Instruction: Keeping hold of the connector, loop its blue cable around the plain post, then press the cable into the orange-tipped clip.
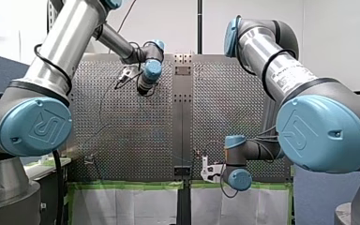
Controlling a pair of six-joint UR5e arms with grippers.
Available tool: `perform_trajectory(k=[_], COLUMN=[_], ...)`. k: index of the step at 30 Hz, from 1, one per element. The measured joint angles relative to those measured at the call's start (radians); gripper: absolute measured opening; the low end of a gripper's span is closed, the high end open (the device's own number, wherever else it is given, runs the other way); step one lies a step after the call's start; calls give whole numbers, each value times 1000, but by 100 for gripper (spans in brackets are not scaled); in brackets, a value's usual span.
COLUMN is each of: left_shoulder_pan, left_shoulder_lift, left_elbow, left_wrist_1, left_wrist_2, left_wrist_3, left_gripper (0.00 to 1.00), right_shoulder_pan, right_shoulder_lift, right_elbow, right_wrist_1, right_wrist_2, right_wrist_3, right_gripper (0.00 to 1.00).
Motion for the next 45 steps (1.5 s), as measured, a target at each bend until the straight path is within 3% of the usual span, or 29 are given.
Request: perform_trajectory(k=[10, 23, 45], left_shoulder_pan=[4, -4, -27], left_shoulder_lift=[-11, -71, -271], left_elbow=[-27, -32, -31], left_wrist_1=[40, 99, 212], left_wrist_2=[-12, -7, 21], left_wrist_3=[20, 19, 10], left_gripper=[100, 100, 100], right_shoulder_pan=[0, 0, 0], right_shoulder_lift=[0, 0, 0], right_elbow=[0, 0, 0], right_wrist_1=[0, -2, -5], right_wrist_2=[-1, -8, -10], right_wrist_3=[-1, -1, -2], right_gripper=[0, 0, 0])
